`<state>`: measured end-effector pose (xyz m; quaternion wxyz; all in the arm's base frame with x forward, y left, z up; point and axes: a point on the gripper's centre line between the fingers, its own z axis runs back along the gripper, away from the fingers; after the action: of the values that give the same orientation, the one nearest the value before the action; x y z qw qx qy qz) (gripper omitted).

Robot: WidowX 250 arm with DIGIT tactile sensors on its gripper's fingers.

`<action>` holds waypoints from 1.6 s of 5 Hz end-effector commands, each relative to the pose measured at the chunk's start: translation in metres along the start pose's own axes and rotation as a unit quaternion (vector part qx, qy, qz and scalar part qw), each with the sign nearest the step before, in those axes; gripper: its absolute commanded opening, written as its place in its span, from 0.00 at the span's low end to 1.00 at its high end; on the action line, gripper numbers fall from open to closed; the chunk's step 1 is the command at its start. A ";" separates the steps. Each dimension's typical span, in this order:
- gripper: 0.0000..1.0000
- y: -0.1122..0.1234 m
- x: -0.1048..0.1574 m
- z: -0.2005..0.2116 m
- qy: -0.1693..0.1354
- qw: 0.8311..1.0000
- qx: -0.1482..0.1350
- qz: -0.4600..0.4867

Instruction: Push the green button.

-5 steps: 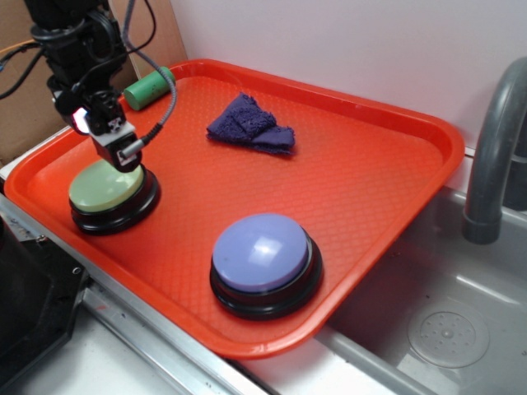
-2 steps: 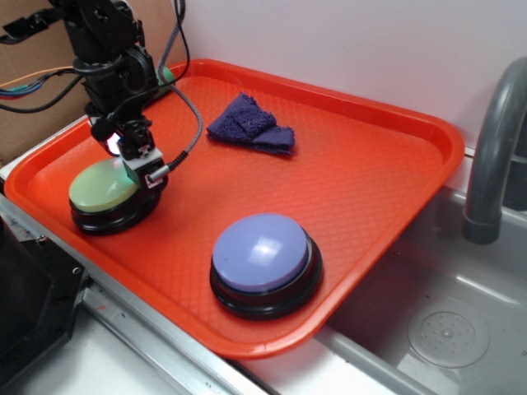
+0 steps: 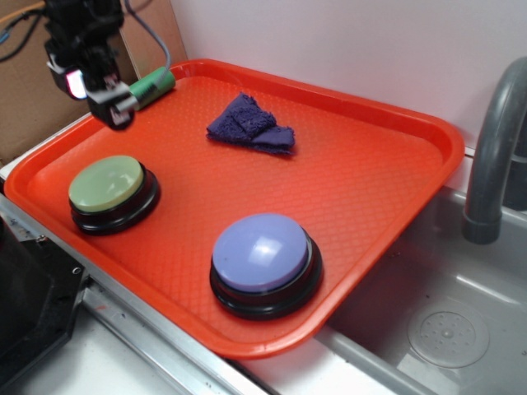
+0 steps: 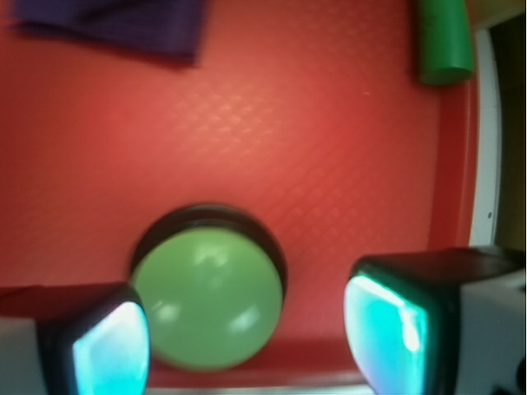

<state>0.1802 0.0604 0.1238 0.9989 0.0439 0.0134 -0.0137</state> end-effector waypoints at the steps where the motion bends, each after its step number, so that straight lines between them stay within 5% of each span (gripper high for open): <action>1: 1.00 0.005 0.002 0.040 -0.029 0.999 -0.005 -0.021; 6: 1.00 0.001 0.001 0.058 -0.018 1.000 0.007 -0.021; 8: 1.00 -0.005 0.025 0.052 -0.007 0.999 0.013 -0.035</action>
<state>0.1984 0.0480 0.1627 0.9972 0.0487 0.0313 -0.0472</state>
